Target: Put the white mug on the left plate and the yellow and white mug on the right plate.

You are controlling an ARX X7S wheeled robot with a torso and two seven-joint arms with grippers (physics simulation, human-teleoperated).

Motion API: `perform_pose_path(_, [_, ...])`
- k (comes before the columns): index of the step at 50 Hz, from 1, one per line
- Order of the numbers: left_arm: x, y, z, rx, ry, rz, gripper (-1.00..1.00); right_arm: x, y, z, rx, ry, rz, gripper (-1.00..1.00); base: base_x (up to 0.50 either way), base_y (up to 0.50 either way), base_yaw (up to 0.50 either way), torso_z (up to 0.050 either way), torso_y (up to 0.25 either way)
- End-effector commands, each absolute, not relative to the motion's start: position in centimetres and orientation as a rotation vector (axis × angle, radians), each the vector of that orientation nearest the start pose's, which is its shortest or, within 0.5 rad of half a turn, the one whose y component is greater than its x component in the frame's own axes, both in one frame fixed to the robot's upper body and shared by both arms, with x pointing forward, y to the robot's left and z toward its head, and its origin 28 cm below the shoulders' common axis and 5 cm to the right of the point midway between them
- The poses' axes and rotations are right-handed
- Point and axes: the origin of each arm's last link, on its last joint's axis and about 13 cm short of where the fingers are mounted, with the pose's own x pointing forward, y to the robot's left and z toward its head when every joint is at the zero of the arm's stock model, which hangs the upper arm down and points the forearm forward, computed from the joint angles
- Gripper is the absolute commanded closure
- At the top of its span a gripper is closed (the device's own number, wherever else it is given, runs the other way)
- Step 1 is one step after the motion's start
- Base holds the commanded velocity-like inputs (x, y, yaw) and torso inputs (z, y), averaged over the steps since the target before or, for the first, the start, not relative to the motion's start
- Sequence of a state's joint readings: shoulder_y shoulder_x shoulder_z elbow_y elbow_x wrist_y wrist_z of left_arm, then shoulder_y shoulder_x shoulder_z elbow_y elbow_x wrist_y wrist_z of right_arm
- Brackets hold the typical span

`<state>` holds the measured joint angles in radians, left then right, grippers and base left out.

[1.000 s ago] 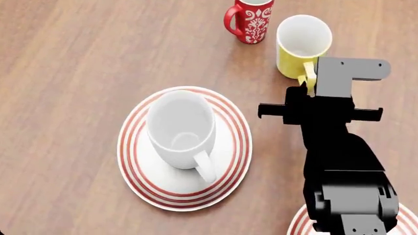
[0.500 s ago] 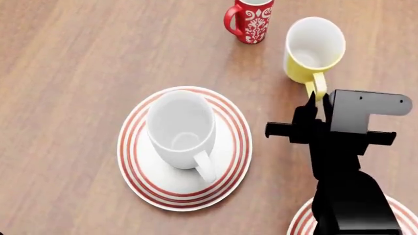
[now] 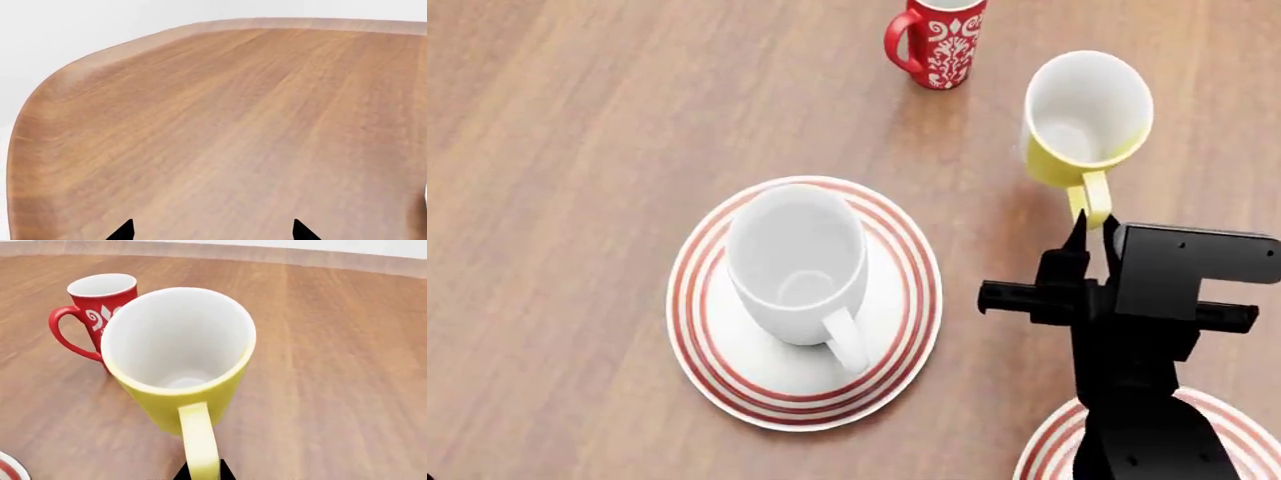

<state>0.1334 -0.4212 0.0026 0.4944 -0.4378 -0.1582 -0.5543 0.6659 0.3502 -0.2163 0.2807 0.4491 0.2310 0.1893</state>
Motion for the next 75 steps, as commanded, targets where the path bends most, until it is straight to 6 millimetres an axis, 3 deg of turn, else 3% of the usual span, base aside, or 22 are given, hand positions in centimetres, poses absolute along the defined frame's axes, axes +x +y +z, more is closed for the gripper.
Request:
perform_pose_path(1, [18.4, 26.7, 8.9, -0.054, -0.161, 0.345, -1.00, 31.6, -16.1, 12.4, 0.044, -0.141, 0.019, 1.00, 0.00, 0.00, 0.00, 0.000, 0.000])
perform_pose_path(5, [17.9, 26.6, 9.3, -0.049, -0.170, 0.350, -1.00, 28.2, -17.3, 13.0, 0.054, -0.157, 0.013, 1.00, 0.00, 0.00, 0.00, 0.000, 0.000])
perform_pose_path(11, [17.8, 26.7, 9.2, -0.049, -0.165, 0.362, -1.00, 25.0, -17.6, 13.1, 0.049, -0.185, 0.030, 1.00, 0.00, 0.00, 0.00, 0.000, 0.000])
perform_pose_path(20, [17.9, 26.9, 9.1, -0.048, -0.161, 0.362, -1.00, 22.6, -17.8, 12.7, 0.027, -0.203, 0.057, 1.00, 0.00, 0.00, 0.00, 0.000, 0.000])
perform_pose_path(35, [17.9, 26.8, 9.2, -0.046, -0.161, 0.361, -1.00, 16.6, -18.1, 11.0, -0.012, -0.185, 0.093, 1.00, 0.00, 0.00, 0.00, 0.000, 0.000])
perform_pose_path(44, [17.9, 26.9, 9.2, -0.047, -0.161, 0.362, -1.00, 14.6, -18.7, 9.2, -0.022, -0.130, 0.059, 1.00, 0.00, 0.00, 0.00, 0.000, 0.000])
perform_pose_path(61, [17.9, 26.9, 9.3, -0.044, -0.162, 0.362, -1.00, 11.4, -19.6, 9.4, -0.035, -0.129, 0.024, 1.00, 0.00, 0.00, 0.00, 0.000, 0.000])
perform_pose_path(75, [18.0, 26.9, 9.3, -0.043, -0.162, 0.357, -1.00, 9.0, -20.2, 8.3, -0.056, -0.075, -0.013, 1.00, 0.00, 0.00, 0.00, 0.000, 0.000])
